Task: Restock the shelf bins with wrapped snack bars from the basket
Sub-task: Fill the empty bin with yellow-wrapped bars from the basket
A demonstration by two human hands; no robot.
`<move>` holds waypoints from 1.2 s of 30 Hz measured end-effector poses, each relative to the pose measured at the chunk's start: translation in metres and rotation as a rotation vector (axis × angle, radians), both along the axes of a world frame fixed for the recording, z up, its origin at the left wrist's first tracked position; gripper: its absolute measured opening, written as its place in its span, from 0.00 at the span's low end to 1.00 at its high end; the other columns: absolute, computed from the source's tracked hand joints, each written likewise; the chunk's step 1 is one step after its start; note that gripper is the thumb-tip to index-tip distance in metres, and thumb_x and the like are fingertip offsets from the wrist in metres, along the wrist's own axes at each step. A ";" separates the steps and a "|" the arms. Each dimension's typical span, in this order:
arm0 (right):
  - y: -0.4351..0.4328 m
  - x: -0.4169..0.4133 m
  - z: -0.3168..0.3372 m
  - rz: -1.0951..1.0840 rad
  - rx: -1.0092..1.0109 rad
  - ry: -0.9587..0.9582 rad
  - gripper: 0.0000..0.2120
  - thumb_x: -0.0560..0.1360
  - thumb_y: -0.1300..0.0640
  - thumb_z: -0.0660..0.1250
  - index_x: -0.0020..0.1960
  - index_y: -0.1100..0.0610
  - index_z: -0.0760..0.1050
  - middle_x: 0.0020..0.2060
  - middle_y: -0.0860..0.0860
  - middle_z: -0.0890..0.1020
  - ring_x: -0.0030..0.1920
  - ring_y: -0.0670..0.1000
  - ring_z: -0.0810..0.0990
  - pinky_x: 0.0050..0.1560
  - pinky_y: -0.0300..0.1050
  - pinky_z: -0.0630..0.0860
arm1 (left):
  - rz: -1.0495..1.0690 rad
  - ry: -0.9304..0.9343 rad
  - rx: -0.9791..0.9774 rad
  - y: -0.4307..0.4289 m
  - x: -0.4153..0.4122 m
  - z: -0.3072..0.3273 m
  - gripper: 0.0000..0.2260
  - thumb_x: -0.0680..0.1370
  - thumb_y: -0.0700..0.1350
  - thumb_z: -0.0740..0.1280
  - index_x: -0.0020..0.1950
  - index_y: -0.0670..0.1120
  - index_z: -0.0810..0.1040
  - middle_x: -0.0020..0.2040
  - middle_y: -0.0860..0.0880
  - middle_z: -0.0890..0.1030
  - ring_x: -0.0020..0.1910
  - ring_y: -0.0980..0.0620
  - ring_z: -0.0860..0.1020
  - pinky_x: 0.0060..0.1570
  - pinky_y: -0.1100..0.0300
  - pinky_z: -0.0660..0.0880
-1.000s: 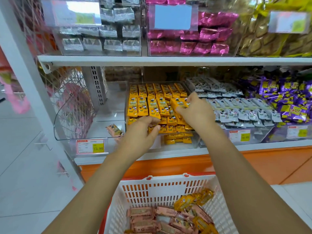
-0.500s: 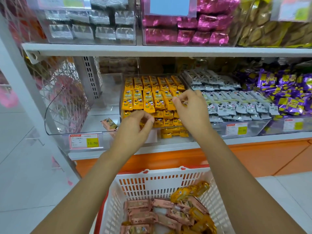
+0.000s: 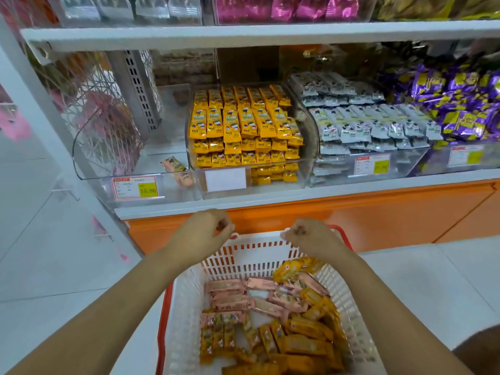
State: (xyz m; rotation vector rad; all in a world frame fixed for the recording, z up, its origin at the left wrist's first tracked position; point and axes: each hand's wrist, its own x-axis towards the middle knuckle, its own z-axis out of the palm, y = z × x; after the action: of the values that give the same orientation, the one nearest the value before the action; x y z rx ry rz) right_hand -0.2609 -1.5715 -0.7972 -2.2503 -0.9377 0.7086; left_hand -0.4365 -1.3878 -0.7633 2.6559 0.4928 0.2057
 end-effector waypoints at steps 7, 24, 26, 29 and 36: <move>-0.034 -0.011 -0.101 0.325 -0.506 -0.061 0.10 0.70 0.55 0.73 0.48 0.58 0.76 0.49 0.57 0.78 0.50 0.55 0.78 0.47 0.46 0.74 | -0.070 0.650 0.083 0.001 -0.035 -0.075 0.09 0.80 0.47 0.59 0.43 0.44 0.70 0.44 0.43 0.76 0.40 0.48 0.71 0.42 0.56 0.69; -0.068 -0.054 -0.190 0.477 -0.759 -0.332 0.28 0.76 0.61 0.65 0.73 0.59 0.60 0.73 0.61 0.60 0.70 0.59 0.65 0.59 0.50 0.74 | -0.102 0.895 0.134 -0.009 -0.071 -0.102 0.18 0.81 0.47 0.58 0.31 0.47 0.61 0.32 0.51 0.64 0.39 0.50 0.70 0.46 0.54 0.73; -0.062 -0.059 -0.188 0.447 -0.820 -0.312 0.19 0.76 0.61 0.64 0.67 0.61 0.69 0.72 0.63 0.62 0.69 0.58 0.66 0.59 0.49 0.74 | -0.092 0.900 0.136 -0.008 -0.070 -0.103 0.18 0.81 0.47 0.58 0.32 0.45 0.63 0.32 0.50 0.65 0.39 0.50 0.70 0.46 0.54 0.73; -0.054 -0.070 -0.191 0.309 -0.939 -0.354 0.17 0.80 0.61 0.58 0.68 0.61 0.69 0.69 0.61 0.66 0.64 0.56 0.72 0.59 0.46 0.75 | -0.089 0.916 0.137 -0.010 -0.068 -0.102 0.12 0.81 0.47 0.58 0.41 0.42 0.71 0.41 0.44 0.75 0.44 0.46 0.75 0.47 0.55 0.72; -0.054 -0.079 -0.210 0.053 -0.860 -0.303 0.30 0.79 0.52 0.59 0.75 0.61 0.52 0.68 0.66 0.66 0.65 0.61 0.71 0.60 0.46 0.73 | -0.104 0.912 0.150 -0.007 -0.067 -0.105 0.15 0.81 0.45 0.59 0.35 0.44 0.63 0.42 0.42 0.73 0.45 0.47 0.75 0.43 0.58 0.69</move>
State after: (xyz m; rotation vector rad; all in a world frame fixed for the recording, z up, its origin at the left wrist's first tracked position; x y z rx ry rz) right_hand -0.3400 -1.6252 -1.0075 -3.1635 -0.9391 0.9330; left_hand -0.5039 -1.3952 -0.8681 2.7837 0.6094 -1.0747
